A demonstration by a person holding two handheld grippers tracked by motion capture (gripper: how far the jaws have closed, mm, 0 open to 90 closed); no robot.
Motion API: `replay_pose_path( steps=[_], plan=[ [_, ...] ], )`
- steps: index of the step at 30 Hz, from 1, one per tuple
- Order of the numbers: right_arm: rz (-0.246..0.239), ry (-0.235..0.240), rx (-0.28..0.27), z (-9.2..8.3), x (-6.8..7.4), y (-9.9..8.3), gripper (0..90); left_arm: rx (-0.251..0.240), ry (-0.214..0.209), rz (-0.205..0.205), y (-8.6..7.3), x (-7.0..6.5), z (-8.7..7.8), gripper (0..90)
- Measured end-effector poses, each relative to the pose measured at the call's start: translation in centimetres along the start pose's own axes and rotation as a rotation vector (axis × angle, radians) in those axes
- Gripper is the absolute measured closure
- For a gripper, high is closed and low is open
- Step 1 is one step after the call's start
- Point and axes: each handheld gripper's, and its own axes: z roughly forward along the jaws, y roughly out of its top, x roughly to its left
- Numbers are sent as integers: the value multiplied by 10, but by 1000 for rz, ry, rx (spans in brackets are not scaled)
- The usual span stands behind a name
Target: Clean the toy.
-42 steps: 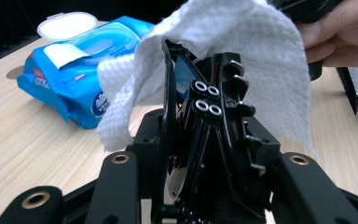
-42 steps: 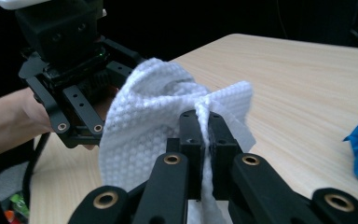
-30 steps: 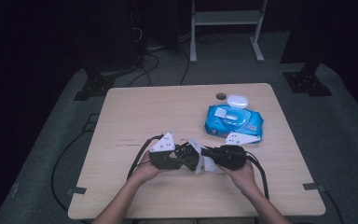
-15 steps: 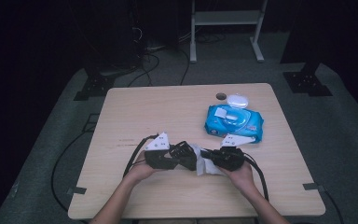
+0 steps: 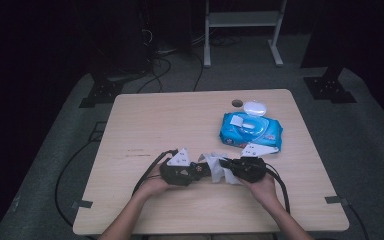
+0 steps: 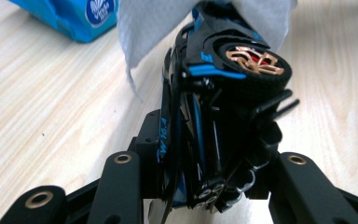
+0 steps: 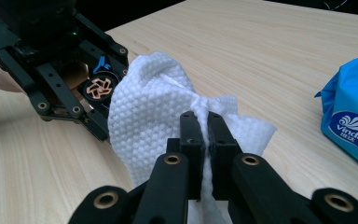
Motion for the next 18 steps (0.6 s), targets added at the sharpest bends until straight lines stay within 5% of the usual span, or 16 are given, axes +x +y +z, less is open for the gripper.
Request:
replay_pose_path(
  steps=[13,18],
  plan=[
    [-29,4,16,5,6,0,866,93,9,-3,-7,5,4,564],
    [-31,10,26,7,6,-1,865,57,12,-16,-4,7,-3,536]
  ],
)
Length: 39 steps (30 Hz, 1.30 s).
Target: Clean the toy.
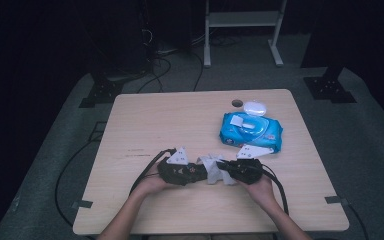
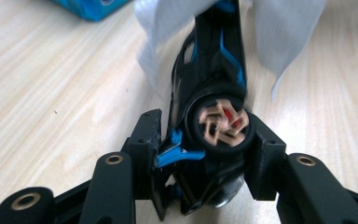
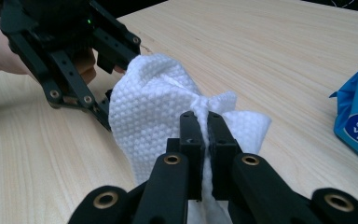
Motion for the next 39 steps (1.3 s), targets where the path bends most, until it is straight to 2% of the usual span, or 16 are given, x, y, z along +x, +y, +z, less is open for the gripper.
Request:
replay_pose_path(
  steps=[3,6,7,8,9,14,19,23,25,27,29,30,33,36,39],
  plan=[
    [0,9,-4,2,2,1,865,-16,10,10,6,-3,-1,509],
    [-13,12,-3,4,5,2,865,-4,22,23,9,-5,2,468],
    [-19,12,-1,5,5,2,865,21,37,39,11,-7,6,497],
    [-19,12,-1,5,5,2,865,21,37,39,11,-7,6,551],
    [-22,5,1,5,4,2,865,23,35,59,10,-7,6,567],
    [-7,-44,-8,-4,-6,1,866,35,38,54,9,-5,2,575],
    [40,-91,6,-10,-21,-5,866,68,28,49,4,2,-9,575],
    [64,-82,4,-9,-24,-6,866,81,37,43,4,4,-11,566],
    [64,-75,5,-8,-23,-6,865,84,41,47,8,2,-8,497],
    [59,-70,6,-7,-21,-5,865,105,50,61,12,-1,-4,474],
    [61,-67,5,-7,-20,-5,865,123,64,81,13,-2,-1,510],
    [60,-67,5,-7,-21,-5,865,123,66,79,12,-2,-2,550],
    [68,-66,4,-7,-21,-6,865,108,41,64,10,1,-6,571],
    [69,-65,4,-8,-22,-6,865,127,36,72,7,4,-12,572],
    [72,-63,2,-8,-23,-7,865,147,9,72,4,7,-20,573]
  ],
)
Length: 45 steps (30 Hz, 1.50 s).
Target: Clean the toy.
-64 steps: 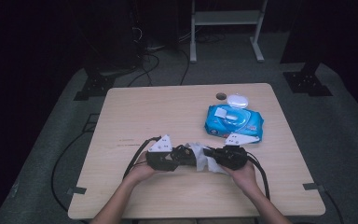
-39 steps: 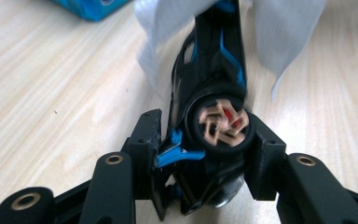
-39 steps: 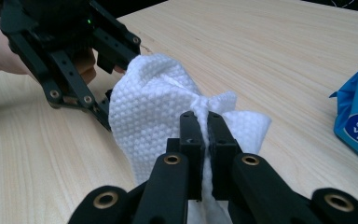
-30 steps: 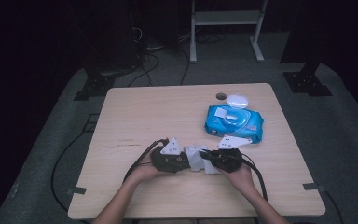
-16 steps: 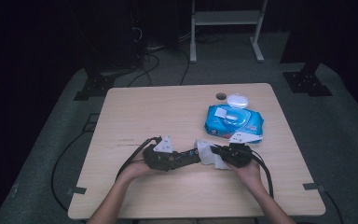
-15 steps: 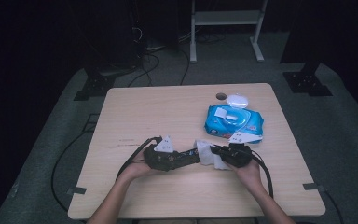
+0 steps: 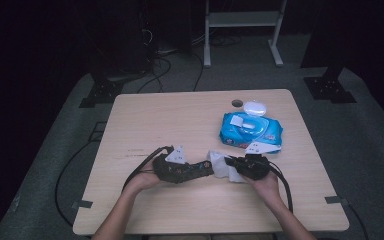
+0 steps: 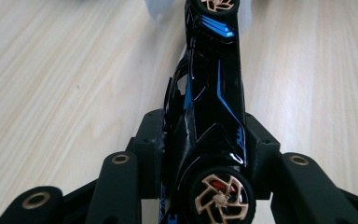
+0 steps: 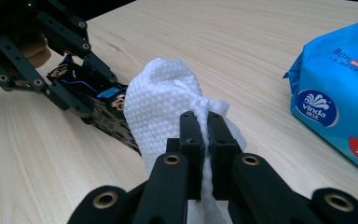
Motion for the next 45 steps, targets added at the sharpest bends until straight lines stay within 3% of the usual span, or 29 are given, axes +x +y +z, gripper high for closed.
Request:
replay_pose_path(
  steps=[4,9,16,20,23,28,31,33,36,37,41,42,43,45],
  plan=[
    [6,2,-3,-1,0,0,864,12,1,2,0,0,-1,562],
    [7,5,-6,-1,0,0,864,26,24,23,17,-6,8,468],
    [13,12,-6,-1,1,0,864,154,74,57,34,-11,28,453],
    [7,22,2,1,3,-1,864,210,101,76,37,-16,38,516],
    [4,26,4,1,4,-1,863,179,80,51,38,-15,33,561],
    [6,26,-1,0,2,-1,863,172,97,90,34,-19,29,563],
    [12,27,-7,-1,2,-1,863,122,85,66,32,-17,25,563],
    [22,39,-24,-4,1,1,863,90,87,72,32,-16,22,562],
    [32,89,-60,-8,3,6,863,28,76,83,34,-18,16,563],
    [34,122,-82,-10,6,9,864,19,74,104,36,-20,15,563],
    [-3,179,-133,-15,19,18,864,-50,60,127,42,-26,11,563],
    [-3,179,-133,-15,19,18,864,-50,60,127,42,-26,11,563],
    [-26,175,-134,-17,22,19,864,-101,40,112,44,-25,6,563],
    [-30,160,-139,-19,19,17,865,-128,48,107,45,-26,1,562]
  ],
)
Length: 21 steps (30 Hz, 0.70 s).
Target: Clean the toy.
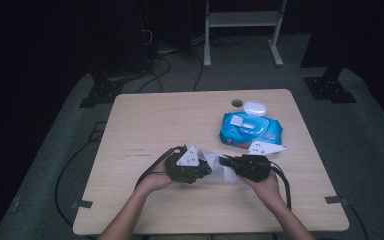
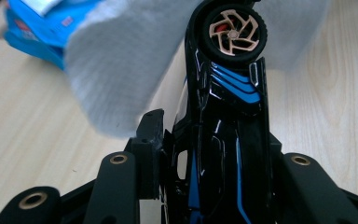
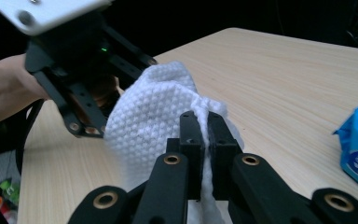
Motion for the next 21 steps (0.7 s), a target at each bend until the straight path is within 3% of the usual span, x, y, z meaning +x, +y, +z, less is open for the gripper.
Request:
replay_pose_path(
  steps=[1,4,7,10,14,18,21],
  plan=[
    [12,0,-5,-2,-2,-1,865,-2,-1,0,0,0,-1,562],
    [13,-28,20,-2,-7,-3,865,-68,-27,-41,-1,3,-6,563],
    [29,-20,26,1,-8,-6,865,-30,-9,-15,0,2,-5,563],
    [21,4,-17,-1,-3,2,865,-25,-21,-26,-3,1,0,562],
    [-4,3,-25,-2,1,3,865,-44,-26,-30,-3,2,-1,562],
    [13,-19,-7,-3,-5,-1,865,-102,-34,-67,-4,5,-6,562],
    [40,-17,11,0,-8,-7,866,-98,-25,-66,-4,6,-7,562]
  ],
)
